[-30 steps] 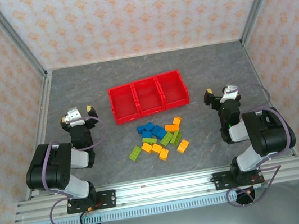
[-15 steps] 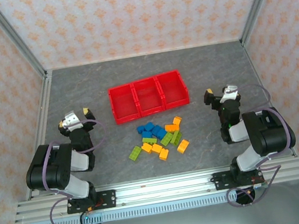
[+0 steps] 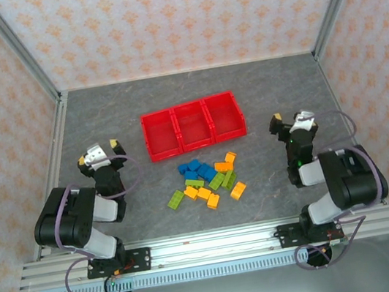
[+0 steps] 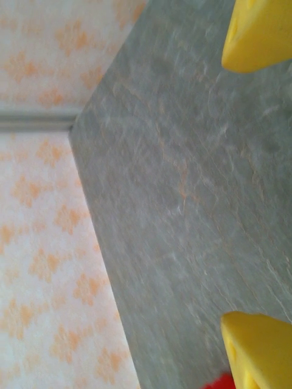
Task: Sort the legos into containers by color
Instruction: Pick up the lego from the center of the table.
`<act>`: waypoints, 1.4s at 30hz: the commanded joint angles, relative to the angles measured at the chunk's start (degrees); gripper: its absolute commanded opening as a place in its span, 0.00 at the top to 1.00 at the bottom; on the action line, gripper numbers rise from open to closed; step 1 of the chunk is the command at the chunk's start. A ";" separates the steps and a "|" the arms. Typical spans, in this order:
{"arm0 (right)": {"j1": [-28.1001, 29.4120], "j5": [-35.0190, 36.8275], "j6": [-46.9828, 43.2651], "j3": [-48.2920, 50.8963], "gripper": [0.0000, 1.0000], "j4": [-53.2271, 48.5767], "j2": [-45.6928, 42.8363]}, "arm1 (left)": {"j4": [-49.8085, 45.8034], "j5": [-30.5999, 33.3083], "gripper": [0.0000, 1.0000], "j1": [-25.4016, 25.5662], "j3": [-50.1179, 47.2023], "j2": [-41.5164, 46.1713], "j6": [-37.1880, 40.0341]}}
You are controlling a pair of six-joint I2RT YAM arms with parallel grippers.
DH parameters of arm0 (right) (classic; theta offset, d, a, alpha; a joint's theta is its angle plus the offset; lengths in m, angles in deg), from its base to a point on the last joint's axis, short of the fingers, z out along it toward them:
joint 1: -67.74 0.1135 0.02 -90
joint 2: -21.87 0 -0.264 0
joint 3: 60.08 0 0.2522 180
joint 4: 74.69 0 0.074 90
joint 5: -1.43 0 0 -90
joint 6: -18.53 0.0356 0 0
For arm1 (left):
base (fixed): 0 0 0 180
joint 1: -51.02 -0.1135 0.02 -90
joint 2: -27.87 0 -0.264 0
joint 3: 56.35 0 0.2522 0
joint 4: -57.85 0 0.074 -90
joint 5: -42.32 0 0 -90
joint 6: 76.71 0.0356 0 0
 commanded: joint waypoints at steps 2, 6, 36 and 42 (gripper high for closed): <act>-1.53 11.06 20.43 -18.39 0.00 -45.33 -12.00 | 9.15 3.40 0.00 1.88 -2.97 -0.33 3.12; -1.58 -4.81 29.76 -28.62 0.00 -66.23 -16.37 | 9.39 3.41 0.00 2.00 -2.98 -0.49 3.29; 33.82 -5.61 52.52 -47.80 0.08 -97.01 14.34 | -99.34 -11.43 0.01 16.34 30.40 46.42 -14.41; 36.81 -4.18 52.28 -51.13 0.14 -98.69 19.90 | -101.52 -13.68 0.01 16.31 26.19 53.16 -16.58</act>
